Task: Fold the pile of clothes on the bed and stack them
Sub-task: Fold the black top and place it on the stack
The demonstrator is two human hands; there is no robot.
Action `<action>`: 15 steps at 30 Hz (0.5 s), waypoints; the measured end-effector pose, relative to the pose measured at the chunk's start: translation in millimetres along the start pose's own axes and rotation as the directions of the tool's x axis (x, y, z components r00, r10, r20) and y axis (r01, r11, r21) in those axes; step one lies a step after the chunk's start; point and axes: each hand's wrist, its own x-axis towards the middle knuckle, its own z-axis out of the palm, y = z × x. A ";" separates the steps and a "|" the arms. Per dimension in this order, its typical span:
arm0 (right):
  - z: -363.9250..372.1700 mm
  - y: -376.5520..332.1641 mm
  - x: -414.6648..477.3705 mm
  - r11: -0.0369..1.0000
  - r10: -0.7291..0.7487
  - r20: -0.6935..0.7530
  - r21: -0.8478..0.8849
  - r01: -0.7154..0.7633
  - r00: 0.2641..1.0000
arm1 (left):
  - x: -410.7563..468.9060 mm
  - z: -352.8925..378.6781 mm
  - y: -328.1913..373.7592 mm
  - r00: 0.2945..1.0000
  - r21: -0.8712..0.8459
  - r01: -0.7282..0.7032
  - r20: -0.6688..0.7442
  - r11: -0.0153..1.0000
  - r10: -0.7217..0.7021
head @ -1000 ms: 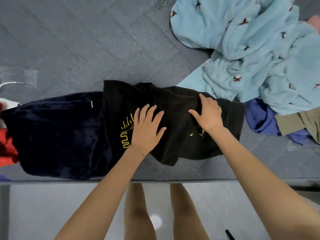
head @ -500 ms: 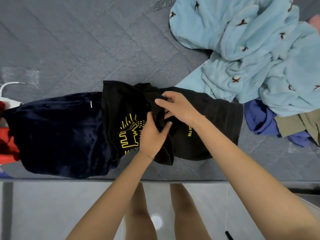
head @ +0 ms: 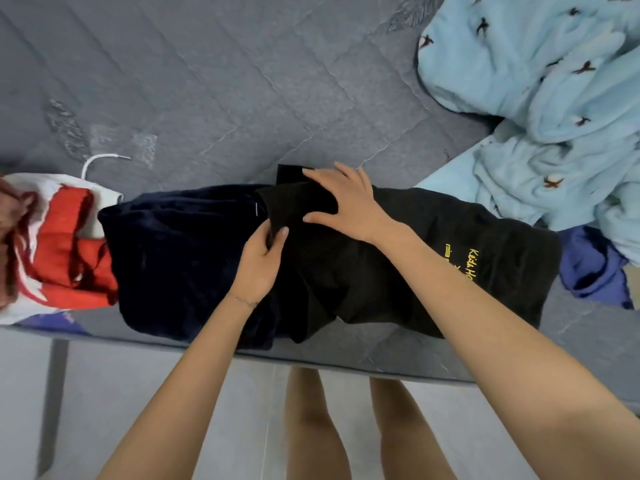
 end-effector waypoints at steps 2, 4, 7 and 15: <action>2.3 -11.5 10.8 0.999 -0.027 -0.018 -0.024 0.026 0.999 | 2.2 -5.3 -4.2 1.000 0.018 -0.006 0.005 1.000 0.005; 5.1 -17.2 20.3 0.999 -0.033 -0.048 0.017 0.034 0.998 | 3.5 -8.7 -6.7 0.999 0.041 -0.026 -0.019 0.999 0.027; 8.9 -18.0 26.5 0.987 0.061 -0.119 0.154 -0.042 0.991 | 4.8 -12.8 -8.8 0.996 0.128 -0.073 -0.045 0.989 0.080; 15.6 -9.4 29.9 0.969 0.215 -0.381 -0.034 -0.245 0.900 | 20.0 -18.5 -10.1 0.965 0.537 -0.236 0.029 0.810 0.262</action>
